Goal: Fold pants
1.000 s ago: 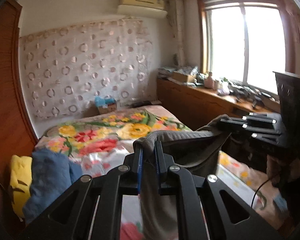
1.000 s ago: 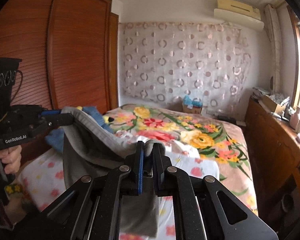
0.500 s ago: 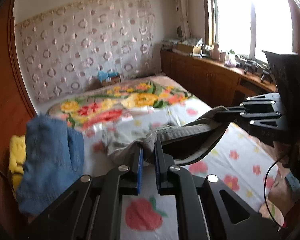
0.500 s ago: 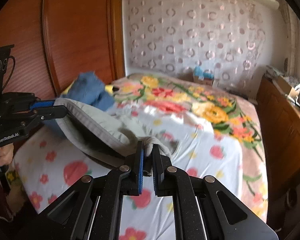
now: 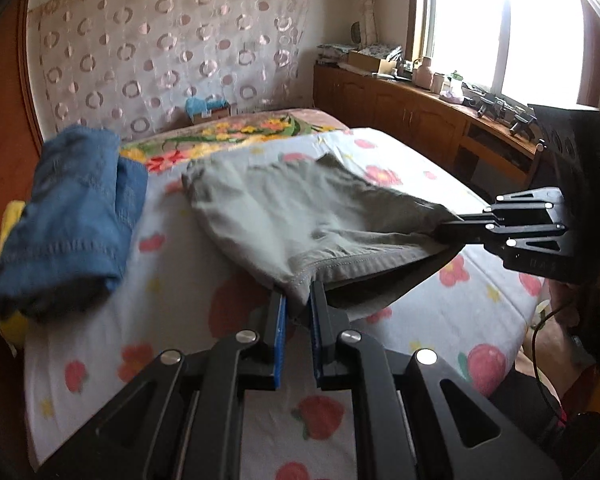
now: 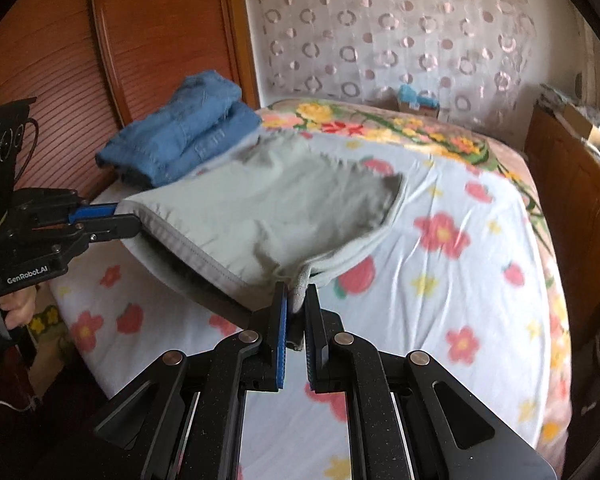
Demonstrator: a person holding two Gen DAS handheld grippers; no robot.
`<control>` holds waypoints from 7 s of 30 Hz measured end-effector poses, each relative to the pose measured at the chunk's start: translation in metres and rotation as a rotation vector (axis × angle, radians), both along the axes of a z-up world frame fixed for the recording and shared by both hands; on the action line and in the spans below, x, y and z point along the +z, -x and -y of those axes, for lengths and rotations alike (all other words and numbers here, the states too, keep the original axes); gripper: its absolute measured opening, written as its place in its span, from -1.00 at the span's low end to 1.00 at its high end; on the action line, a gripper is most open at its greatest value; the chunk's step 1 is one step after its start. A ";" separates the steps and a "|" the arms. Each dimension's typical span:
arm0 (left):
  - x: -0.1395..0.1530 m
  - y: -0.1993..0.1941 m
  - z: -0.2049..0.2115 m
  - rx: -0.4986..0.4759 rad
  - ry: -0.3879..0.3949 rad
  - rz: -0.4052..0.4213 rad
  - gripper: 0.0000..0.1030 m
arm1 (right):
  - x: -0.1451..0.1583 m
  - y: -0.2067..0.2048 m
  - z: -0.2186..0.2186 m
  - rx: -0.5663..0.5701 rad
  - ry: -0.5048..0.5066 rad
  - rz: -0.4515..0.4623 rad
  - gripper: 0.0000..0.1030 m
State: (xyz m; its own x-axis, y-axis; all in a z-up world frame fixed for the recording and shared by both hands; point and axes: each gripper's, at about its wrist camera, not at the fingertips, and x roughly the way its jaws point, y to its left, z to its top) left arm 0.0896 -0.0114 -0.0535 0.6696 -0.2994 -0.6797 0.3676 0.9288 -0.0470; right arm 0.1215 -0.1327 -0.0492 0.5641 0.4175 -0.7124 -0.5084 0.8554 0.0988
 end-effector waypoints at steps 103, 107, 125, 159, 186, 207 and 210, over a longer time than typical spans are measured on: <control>0.020 -0.056 -0.018 0.021 0.085 0.059 -0.81 | 0.014 -0.059 0.003 -0.105 -0.012 0.109 -0.88; 0.015 -0.066 -0.017 0.038 0.063 0.041 -0.79 | 0.012 -0.073 -0.006 -0.109 0.028 0.106 -0.87; -0.020 -0.044 -0.038 0.079 0.085 -0.050 -0.24 | -0.014 -0.063 0.003 -0.088 0.083 0.023 -0.20; -0.054 -0.048 -0.040 0.066 0.082 -0.115 -0.13 | -0.038 -0.026 0.033 -0.063 0.087 -0.061 -0.82; -0.055 -0.048 -0.040 0.068 0.080 -0.113 -0.12 | -0.049 -0.075 0.009 -0.115 0.123 -0.063 0.55; -0.033 -0.041 -0.036 0.053 0.114 -0.089 -0.14 | -0.051 -0.076 0.010 -0.133 0.125 -0.068 0.74; -0.032 -0.040 -0.032 0.048 0.100 -0.085 -0.24 | -0.051 -0.076 0.010 -0.133 0.125 -0.068 0.74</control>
State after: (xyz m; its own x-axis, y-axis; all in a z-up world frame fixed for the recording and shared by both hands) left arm 0.1298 0.0205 -0.0857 0.6257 -0.3379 -0.7031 0.3139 0.9342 -0.1696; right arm 0.1974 -0.1427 -0.1002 0.5576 0.2481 -0.7921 -0.3854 0.9226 0.0177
